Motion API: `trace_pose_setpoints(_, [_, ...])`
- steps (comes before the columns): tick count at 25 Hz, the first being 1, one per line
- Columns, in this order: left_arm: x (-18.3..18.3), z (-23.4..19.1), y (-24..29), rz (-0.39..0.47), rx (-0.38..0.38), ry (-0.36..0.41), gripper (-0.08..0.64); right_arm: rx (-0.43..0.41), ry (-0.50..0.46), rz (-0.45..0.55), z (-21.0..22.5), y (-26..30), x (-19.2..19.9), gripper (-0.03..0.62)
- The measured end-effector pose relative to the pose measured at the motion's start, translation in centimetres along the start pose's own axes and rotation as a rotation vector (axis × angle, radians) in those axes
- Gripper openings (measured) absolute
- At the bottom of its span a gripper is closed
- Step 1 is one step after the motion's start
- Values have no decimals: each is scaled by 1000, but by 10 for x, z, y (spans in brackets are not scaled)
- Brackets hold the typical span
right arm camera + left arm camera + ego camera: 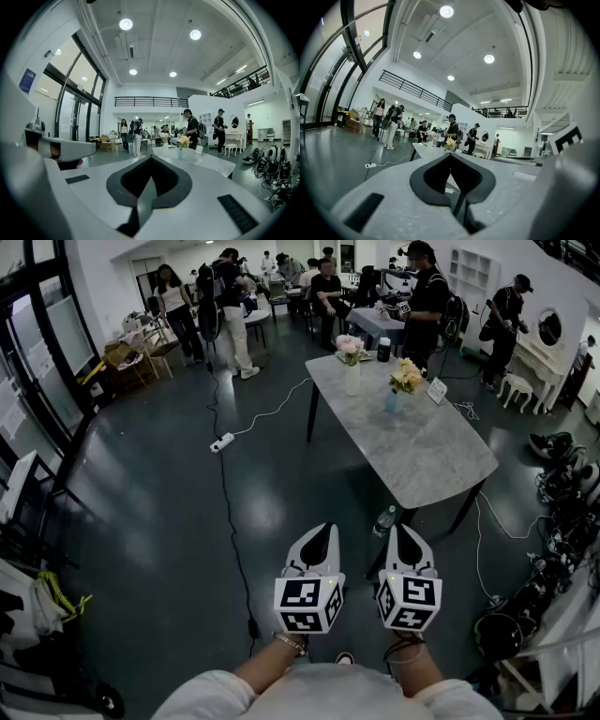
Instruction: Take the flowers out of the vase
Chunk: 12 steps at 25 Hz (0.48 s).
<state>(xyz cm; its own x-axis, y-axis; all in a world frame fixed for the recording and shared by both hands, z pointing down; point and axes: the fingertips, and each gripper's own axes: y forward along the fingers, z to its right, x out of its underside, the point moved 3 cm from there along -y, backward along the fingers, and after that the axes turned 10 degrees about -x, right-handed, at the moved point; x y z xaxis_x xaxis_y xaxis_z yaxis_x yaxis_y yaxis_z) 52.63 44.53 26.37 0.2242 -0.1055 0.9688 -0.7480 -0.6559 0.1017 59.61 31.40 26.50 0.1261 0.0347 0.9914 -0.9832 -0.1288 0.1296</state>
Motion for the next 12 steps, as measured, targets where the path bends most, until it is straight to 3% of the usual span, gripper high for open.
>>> trace_pose_setpoints(12, [-9,-26,7,0,17,13,9,28,40,24,-13,15,-4,2])
